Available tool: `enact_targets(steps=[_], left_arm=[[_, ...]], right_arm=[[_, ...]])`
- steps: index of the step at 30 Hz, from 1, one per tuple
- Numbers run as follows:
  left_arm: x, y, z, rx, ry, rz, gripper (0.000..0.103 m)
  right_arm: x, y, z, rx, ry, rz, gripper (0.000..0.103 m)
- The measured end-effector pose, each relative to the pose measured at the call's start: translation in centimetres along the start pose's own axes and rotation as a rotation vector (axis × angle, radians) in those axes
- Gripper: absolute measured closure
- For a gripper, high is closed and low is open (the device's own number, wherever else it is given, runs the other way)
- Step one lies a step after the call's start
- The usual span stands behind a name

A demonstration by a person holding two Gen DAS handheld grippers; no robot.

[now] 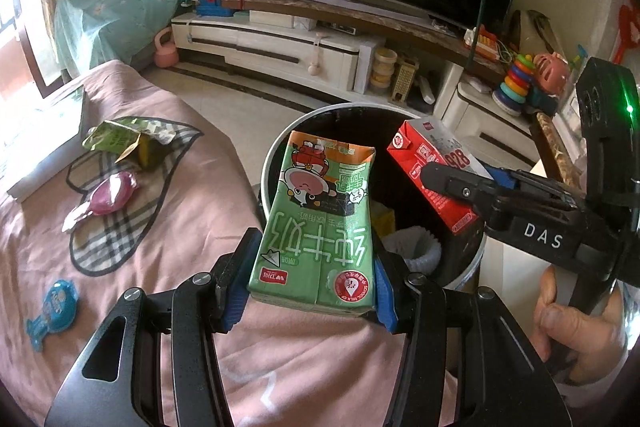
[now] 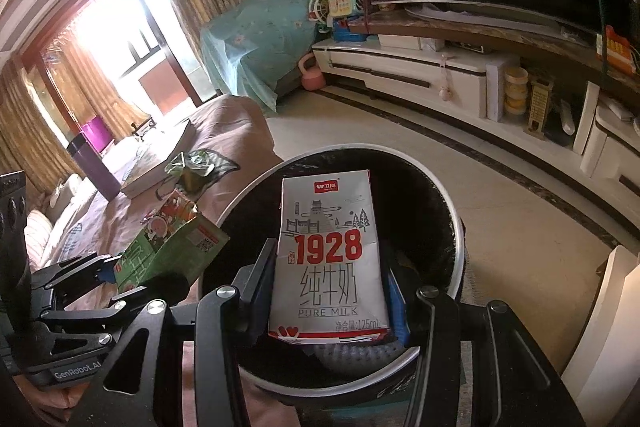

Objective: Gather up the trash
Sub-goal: 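Carry both cartons over the bin and open both tools to drop them, then move both open tools back to the blue lollipop and pink brush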

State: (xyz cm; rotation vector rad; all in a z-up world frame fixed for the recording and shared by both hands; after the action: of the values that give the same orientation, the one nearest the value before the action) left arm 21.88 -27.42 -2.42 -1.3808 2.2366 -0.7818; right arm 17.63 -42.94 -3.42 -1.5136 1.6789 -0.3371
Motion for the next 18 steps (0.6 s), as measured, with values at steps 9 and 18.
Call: enact_targets(steps=[9, 18], left_arm=[[0.5, -0.8, 1.0, -0.017, 0.003, 0.013, 0.053], [-0.2, -0.7, 0.7, -0.025, -0.002, -0.014, 0.030]], right_arm=[[0.6, -0.7, 0.1, -0.006, 0.015, 0.005, 0.055], [1.3, -1.2, 0.1, -0.003, 0.018, 0.041, 0.038]])
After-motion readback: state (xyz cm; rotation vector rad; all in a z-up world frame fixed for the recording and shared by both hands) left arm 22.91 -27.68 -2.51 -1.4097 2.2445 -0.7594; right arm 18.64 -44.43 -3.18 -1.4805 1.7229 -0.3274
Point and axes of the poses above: each gripper's, at about its wrist camera, not at the fingertips, and z roughly the way its jaws point, x to its right, y to its underside, the point moved 2 cm from there along z, roughly the way its jaws point, and after that the axes turned 9 degrees about -y, right-handed, at the moved point
